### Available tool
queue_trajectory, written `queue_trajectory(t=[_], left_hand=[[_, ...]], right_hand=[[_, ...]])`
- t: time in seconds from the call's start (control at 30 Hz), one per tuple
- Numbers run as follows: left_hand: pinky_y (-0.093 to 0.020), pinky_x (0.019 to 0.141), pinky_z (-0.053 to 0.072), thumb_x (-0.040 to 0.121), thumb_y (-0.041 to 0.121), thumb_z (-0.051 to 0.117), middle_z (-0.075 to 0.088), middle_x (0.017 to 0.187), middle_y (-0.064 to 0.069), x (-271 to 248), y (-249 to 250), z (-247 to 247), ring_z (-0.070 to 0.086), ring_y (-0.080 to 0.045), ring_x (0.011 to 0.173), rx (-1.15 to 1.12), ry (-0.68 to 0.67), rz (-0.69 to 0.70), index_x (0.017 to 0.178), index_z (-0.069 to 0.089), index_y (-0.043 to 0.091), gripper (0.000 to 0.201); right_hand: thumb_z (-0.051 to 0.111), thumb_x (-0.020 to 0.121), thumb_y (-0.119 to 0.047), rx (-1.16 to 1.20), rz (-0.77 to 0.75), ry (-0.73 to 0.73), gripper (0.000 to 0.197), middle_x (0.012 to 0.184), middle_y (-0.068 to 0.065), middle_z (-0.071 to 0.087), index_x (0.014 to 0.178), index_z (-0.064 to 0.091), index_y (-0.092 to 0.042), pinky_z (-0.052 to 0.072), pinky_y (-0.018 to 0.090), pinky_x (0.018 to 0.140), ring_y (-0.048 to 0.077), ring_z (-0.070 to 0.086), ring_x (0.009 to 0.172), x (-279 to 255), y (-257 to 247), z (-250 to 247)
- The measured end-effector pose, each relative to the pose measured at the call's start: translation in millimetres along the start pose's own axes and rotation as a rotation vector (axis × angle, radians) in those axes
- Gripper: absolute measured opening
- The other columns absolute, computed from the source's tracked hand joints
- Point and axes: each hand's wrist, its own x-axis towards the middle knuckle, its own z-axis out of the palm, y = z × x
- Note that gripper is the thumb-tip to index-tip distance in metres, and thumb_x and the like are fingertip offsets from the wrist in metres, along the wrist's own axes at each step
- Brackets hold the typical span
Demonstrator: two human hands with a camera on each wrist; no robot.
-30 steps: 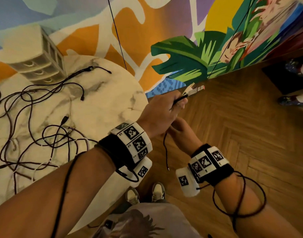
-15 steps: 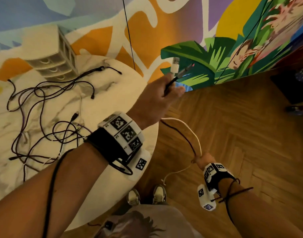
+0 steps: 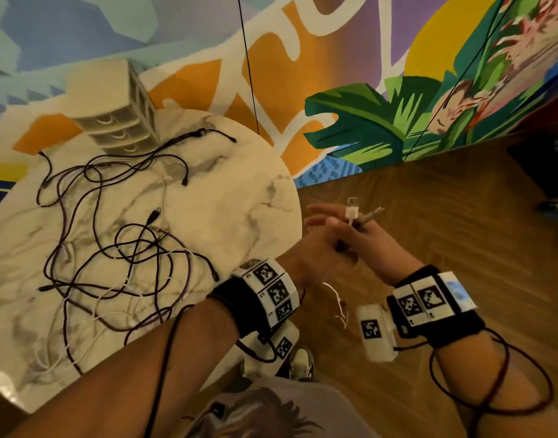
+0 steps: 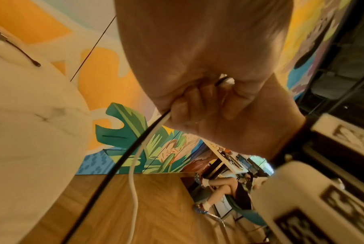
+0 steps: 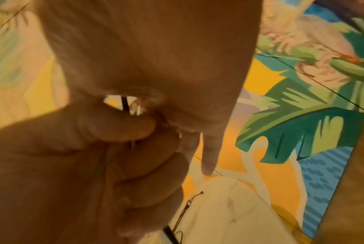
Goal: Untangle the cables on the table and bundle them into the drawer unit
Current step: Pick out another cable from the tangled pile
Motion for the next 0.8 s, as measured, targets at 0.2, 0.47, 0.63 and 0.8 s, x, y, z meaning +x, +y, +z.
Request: queue_trajectory(t=[0.2, 0.47, 0.63, 0.8], left_hand=[[-0.031, 0.091, 0.049, 0.088, 0.014, 0.057, 0.058, 0.123, -0.009, -24, -18, 0, 0.057, -0.015, 0.108, 0.156, 0.016, 0.034, 0.133, 0.048, 0.010, 0.046], [-0.027, 0.073, 0.045, 0.093, 0.021, 0.052, 0.054, 0.095, -0.002, -37, -1, -32, 0.052, -0.016, 0.087, 0.497, 0.429, 0.283, 0.099, 0.060, 0.010, 0.016], [-0.039, 0.070, 0.047, 0.088, 0.009, 0.053, 0.057, 0.090, -0.005, -41, -11, -35, 0.053, -0.020, 0.080, 0.452, 0.226, 0.253, 0.089, 0.057, 0.007, 0.005], [-0.039, 0.068, 0.046, 0.090, 0.016, 0.054, 0.056, 0.087, -0.003, -48, -23, -33, 0.052, -0.019, 0.077, 0.442, 0.219, 0.226, 0.086, 0.056, 0.010, 0.008]], right_hand=[[0.033, 0.102, -0.033, -0.030, 0.086, 0.047, 0.044, 0.106, 0.002, 0.072, 0.106, 0.070, -0.010, 0.052, 0.033, 0.091, 0.018, 0.065, 0.103, 7, 10, 22], [0.034, 0.099, -0.002, -0.129, -0.004, 0.144, 0.032, 0.069, 0.010, 0.057, 0.078, 0.055, -0.015, 0.046, 0.034, 0.056, 0.020, 0.055, 0.059, 5, 19, 41], [0.039, 0.097, 0.000, -0.199, 0.046, 0.072, 0.038, 0.055, 0.006, 0.048, 0.063, 0.050, -0.011, 0.037, 0.018, 0.045, 0.004, 0.044, 0.041, 2, 30, 47], [0.042, 0.094, 0.006, -0.285, 0.070, 0.002, 0.036, 0.053, -0.002, 0.053, 0.064, 0.054, -0.010, 0.039, 0.021, 0.047, 0.004, 0.047, 0.044, 2, 46, 50]])
